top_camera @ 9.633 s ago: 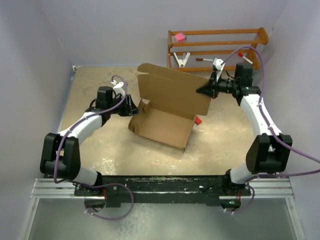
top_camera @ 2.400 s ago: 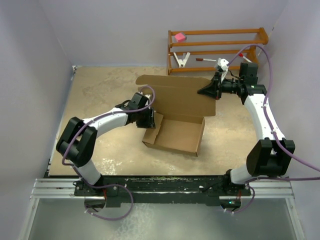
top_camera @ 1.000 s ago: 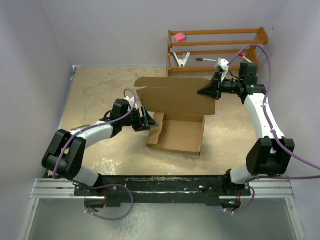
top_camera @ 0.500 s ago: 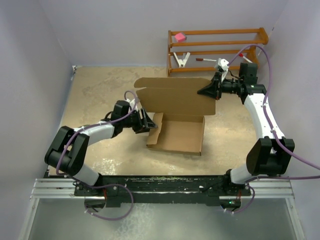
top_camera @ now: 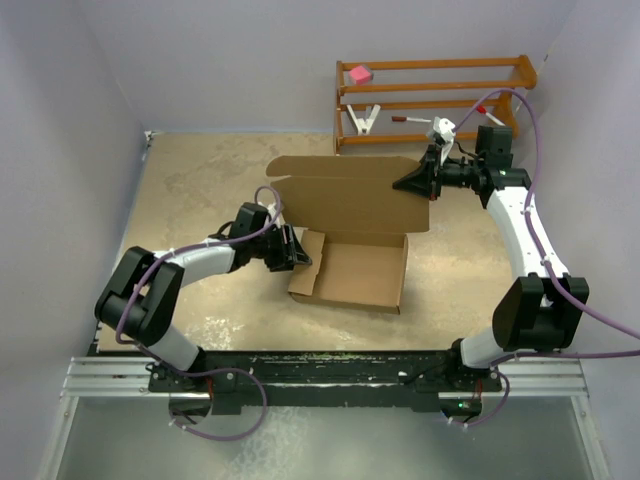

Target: Fold the paper box

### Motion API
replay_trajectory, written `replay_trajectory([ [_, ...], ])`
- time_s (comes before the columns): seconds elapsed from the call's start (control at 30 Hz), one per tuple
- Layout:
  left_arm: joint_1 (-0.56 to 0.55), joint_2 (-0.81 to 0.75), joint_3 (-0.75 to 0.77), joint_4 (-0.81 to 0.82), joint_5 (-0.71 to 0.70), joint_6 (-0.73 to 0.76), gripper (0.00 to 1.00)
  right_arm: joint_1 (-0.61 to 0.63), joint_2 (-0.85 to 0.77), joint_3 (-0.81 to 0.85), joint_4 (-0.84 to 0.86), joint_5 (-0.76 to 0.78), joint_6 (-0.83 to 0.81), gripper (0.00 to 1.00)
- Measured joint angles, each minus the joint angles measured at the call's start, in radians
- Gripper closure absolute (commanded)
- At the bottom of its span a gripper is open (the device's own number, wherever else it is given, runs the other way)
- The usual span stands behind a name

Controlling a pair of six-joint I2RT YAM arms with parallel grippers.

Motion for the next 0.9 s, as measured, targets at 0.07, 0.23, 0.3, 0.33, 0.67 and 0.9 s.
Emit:
replay_trajectory([
  [0.07, -0.013, 0.005, 0.015, -0.019, -0.021, 0.01, 0.44, 0.0, 0.0, 0.0, 0.0, 0.0, 0.0, 1.0],
  [0.23, -0.053, 0.008, 0.056, -0.095, -0.102, 0.043, 0.5, 0.0, 0.0, 0.0, 0.0, 0.0, 0.0, 1.0],
  [0.3, -0.072, 0.01, 0.08, -0.136, -0.151, 0.059, 0.62, 0.001, 0.0, 0.0, 0.0, 0.0, 0.0, 1.0],
  [0.33, -0.082, 0.013, 0.094, -0.158, -0.177, 0.067, 0.7, 0.002, 0.0, 0.0, 0.0, 0.0, 0.0, 1.0],
  [0.67, -0.161, 0.035, 0.178, -0.307, -0.401, 0.129, 0.79, 0.011, 0.0, 0.0, 0.0, 0.0, 0.0, 1.0],
  [0.9, -0.18, 0.035, 0.192, -0.343, -0.478, 0.137, 0.73, 0.018, 0.0, 0.0, 0.0, 0.0, 0.0, 1.0],
])
